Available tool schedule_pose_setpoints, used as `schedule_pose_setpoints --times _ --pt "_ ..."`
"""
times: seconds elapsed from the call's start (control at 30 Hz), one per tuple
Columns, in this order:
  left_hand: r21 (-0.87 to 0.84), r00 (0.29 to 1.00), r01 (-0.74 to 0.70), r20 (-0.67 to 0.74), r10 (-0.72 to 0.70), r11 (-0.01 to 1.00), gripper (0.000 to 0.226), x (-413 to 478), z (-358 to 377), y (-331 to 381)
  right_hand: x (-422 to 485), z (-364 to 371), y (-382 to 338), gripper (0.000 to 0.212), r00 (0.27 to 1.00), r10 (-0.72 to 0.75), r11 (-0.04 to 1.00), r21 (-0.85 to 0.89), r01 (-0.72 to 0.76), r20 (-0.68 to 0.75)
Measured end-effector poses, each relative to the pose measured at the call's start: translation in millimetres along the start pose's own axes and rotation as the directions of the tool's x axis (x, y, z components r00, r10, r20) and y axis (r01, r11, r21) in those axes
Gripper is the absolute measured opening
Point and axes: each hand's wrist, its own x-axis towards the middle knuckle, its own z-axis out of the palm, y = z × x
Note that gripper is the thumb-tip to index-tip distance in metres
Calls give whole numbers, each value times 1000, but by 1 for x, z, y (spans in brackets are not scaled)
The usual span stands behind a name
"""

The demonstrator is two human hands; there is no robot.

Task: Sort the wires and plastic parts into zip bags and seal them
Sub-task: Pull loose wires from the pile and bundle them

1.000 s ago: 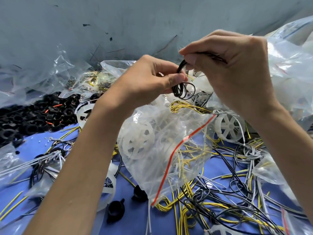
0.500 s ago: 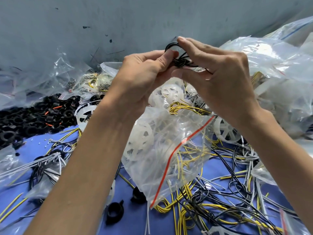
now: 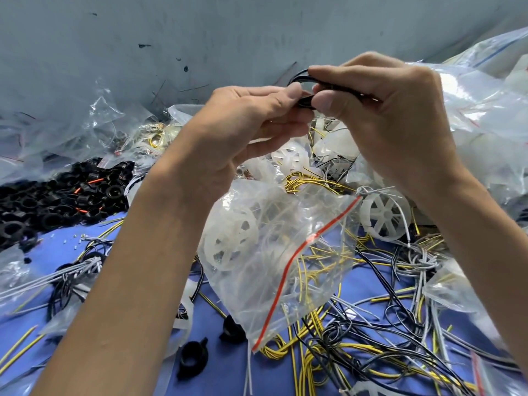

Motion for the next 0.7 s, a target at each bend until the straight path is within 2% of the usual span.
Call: schedule_pose_setpoints --times 0.23,0.37,0.5,0.7 --pt "135 996 -3 -84 14 991 27 1 5 2 -1 -2 4 36 998 -56 998 -29 57 24" --pt "171 989 -41 -130 64 984 22 3 6 1 -2 -2 5 34 994 -109 994 -11 109 5" --pt "119 986 -142 -68 151 983 22 2 6 0 -2 -2 5 31 990 -141 990 16 141 20" --pt "174 970 -244 27 243 954 27 2 2 -3 -2 -3 7 27 990 -134 991 -22 135 37"
